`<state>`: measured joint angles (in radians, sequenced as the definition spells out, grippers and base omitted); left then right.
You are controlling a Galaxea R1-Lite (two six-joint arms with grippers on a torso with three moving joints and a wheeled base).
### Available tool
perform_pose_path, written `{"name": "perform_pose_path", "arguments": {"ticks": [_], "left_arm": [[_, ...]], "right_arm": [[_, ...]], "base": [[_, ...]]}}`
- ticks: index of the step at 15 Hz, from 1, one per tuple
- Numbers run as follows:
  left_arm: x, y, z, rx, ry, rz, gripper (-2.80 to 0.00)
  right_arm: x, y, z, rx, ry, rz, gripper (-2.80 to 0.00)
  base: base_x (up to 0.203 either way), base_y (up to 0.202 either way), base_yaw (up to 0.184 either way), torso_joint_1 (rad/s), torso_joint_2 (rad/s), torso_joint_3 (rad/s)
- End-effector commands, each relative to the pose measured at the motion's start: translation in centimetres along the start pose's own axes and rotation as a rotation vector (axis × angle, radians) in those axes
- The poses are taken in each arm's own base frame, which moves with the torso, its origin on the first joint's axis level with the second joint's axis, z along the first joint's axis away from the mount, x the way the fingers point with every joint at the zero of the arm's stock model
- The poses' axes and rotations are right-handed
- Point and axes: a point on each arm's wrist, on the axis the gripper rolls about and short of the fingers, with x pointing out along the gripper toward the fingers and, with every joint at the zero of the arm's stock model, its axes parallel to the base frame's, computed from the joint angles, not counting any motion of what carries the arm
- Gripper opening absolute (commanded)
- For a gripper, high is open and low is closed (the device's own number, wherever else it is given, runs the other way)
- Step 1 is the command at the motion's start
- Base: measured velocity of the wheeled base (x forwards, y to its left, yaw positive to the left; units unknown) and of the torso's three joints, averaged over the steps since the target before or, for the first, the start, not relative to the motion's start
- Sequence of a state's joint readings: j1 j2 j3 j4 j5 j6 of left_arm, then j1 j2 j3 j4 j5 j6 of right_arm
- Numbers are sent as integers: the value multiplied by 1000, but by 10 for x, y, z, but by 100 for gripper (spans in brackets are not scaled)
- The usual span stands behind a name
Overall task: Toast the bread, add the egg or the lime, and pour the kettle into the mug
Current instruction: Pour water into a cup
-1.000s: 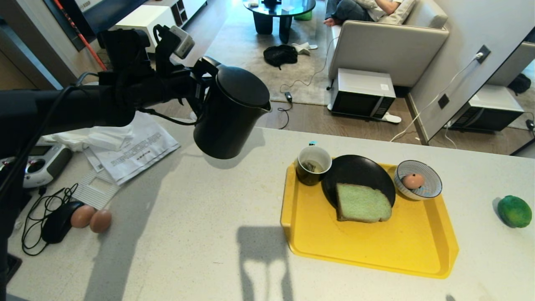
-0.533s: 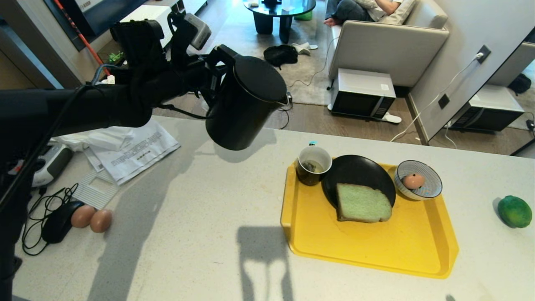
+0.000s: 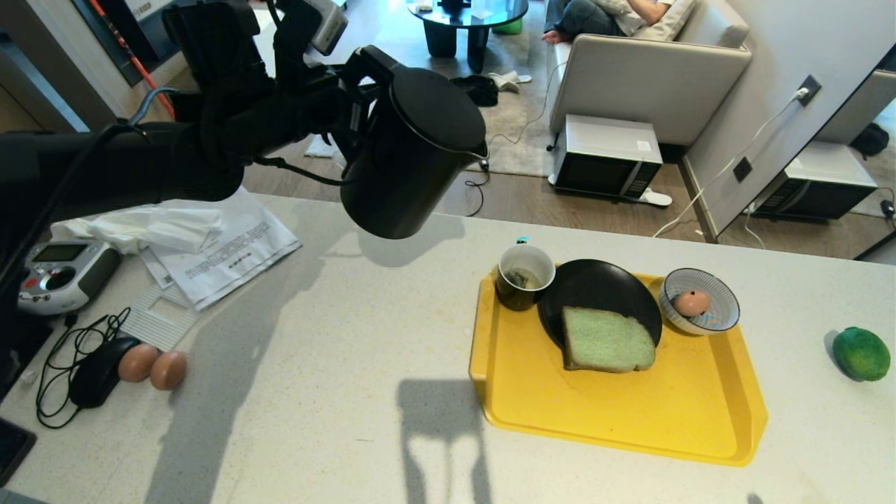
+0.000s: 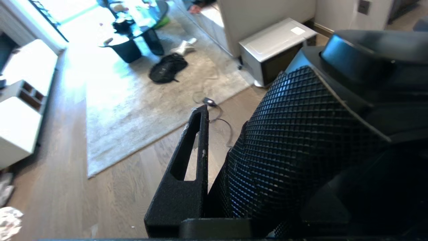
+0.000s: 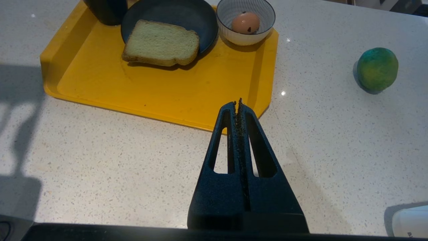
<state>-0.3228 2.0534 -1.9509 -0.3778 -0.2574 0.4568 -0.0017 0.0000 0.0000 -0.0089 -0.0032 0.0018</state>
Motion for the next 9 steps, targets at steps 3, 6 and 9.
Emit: {"name": "perform_pose_path", "arguments": {"ticks": [3, 6, 9], "left_arm": [[-17, 15, 35, 7, -77, 78, -280], [-29, 25, 58, -69, -154, 176, -280], [-38, 31, 73, -140, -184, 227, -280]], "right_arm": [[0, 0, 0, 1, 2, 0, -280], [0, 0, 0, 0, 2, 0, -280], [0, 0, 0, 0, 2, 0, -280]], "base": [[0, 0, 0, 0, 0, 0], [0, 0, 0, 0, 0, 0], [0, 0, 0, 0, 0, 0]]}}
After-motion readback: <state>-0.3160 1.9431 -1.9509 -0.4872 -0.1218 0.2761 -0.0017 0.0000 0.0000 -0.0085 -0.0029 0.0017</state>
